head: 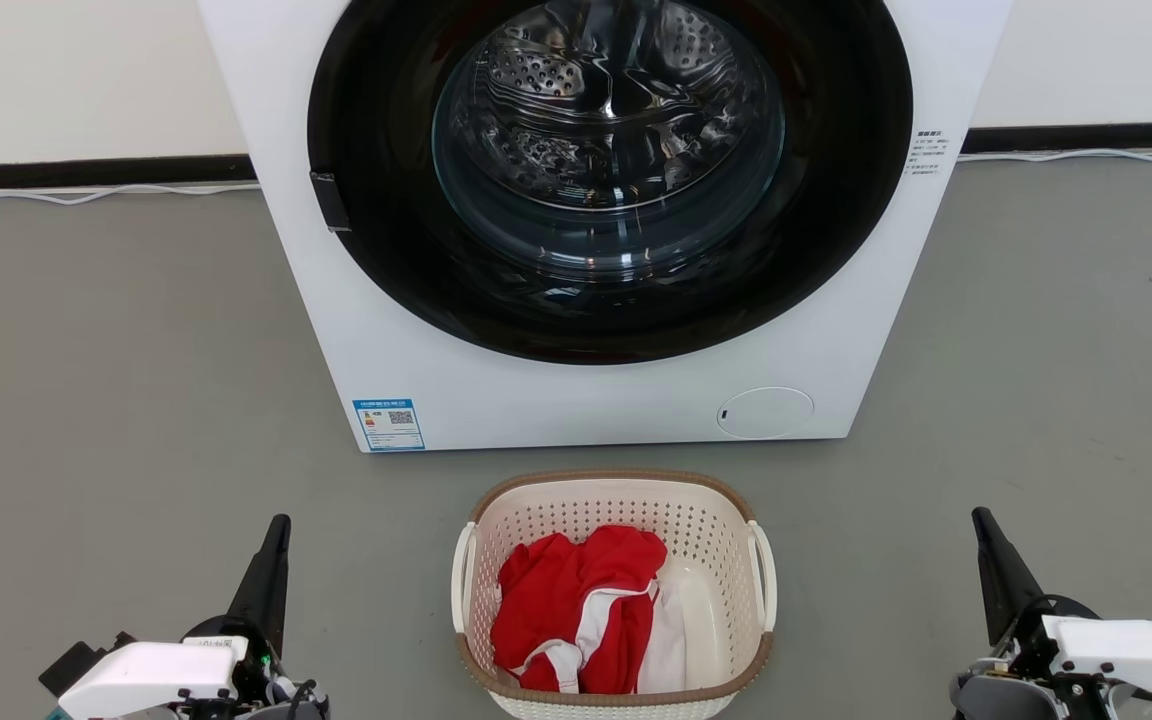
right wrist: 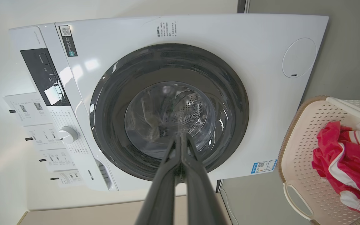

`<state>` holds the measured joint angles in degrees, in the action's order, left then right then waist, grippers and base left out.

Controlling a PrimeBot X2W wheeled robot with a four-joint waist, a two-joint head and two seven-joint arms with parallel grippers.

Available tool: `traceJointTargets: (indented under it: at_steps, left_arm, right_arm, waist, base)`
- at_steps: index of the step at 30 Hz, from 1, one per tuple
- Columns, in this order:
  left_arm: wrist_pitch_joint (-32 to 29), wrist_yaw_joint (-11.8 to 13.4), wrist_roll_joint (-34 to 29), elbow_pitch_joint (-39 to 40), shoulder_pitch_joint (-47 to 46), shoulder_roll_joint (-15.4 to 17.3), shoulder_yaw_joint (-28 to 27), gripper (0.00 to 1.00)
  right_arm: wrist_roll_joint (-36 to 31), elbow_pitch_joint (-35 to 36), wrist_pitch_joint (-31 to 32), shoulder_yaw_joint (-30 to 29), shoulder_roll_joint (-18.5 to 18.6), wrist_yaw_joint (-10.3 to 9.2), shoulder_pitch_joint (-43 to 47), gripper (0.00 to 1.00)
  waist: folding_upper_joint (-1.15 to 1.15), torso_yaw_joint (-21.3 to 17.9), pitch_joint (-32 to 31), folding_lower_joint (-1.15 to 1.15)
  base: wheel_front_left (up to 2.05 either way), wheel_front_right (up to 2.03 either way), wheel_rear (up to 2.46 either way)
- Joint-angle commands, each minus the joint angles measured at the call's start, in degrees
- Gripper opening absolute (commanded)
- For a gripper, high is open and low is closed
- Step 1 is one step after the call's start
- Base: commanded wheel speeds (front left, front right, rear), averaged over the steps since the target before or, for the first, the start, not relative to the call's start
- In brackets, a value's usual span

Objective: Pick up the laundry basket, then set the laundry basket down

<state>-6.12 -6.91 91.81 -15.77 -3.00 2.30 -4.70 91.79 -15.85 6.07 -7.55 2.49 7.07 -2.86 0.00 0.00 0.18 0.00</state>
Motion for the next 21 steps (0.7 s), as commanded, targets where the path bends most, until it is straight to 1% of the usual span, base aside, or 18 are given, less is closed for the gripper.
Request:
traceJointTargets:
  at_steps: [1, 21]
  left_arm:
    - [-0.38, -0.58, 0.34, 1.7, -3.2, 0.58, -1.84, 0.0]
    - [-0.37, -0.58, 0.35, 1.71, -3.19, 0.58, -1.84, 0.0]
  right_arm:
    - [0.37, 1.82, 0.43, 1.02, 0.39, 0.42, -3.33, 0.0]
    - [0.37, 1.82, 0.42, 1.02, 0.39, 0.42, -3.33, 0.0]
  waist:
    - [0.0, 0.0, 0.0, 0.0]
    - [0.0, 0.0, 0.0, 0.0]
  base:
    - [0.0, 0.0, 0.0]
    - [0.0, 0.0, 0.0]
